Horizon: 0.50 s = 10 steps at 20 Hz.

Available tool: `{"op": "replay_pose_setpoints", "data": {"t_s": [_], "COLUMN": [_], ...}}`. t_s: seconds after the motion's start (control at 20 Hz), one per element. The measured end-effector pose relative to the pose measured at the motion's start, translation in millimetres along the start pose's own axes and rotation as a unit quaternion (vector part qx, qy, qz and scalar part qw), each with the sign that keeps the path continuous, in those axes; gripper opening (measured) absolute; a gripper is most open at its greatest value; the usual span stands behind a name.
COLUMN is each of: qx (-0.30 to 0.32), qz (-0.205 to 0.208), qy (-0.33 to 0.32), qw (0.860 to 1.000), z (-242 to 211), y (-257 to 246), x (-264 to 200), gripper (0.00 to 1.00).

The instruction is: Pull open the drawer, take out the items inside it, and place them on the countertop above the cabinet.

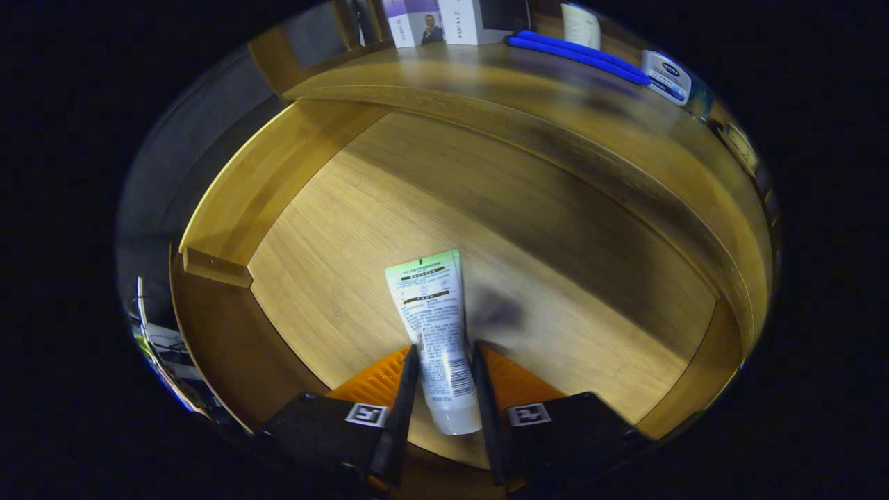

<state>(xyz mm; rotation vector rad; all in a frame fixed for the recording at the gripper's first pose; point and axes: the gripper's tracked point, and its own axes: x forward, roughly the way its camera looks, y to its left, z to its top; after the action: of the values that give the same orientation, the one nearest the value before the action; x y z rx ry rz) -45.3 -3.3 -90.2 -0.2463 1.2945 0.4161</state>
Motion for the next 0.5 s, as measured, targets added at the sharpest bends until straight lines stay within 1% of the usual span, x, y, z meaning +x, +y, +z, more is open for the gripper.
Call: {"op": "replay_pose_setpoints", "data": {"t_s": [0.05, 0.1, 0.15, 0.25, 0.4, 0.5], "qx": [-0.013, -0.011, -0.022, -0.028, -0.042, -0.037], "qz": [-0.001, -0.008, -0.028, -0.03, -0.043, -0.032], "qy": [0.0, -0.012, -0.02, -0.03, -0.037, -0.045], "qw": [1.0, 1.0, 0.999, 0.999, 0.998, 0.998], "z": [-2.5, 4.2, 5.9, 8.8, 11.6, 12.7], "y": [-0.2, -2.6, -8.6, -8.1, -11.7, -4.3], "x": [3.0, -1.7, 2.9, 2.1, -1.4, -8.2], "gripper": [0.36, 0.37, 0.2, 0.12, 0.12, 0.12]}}
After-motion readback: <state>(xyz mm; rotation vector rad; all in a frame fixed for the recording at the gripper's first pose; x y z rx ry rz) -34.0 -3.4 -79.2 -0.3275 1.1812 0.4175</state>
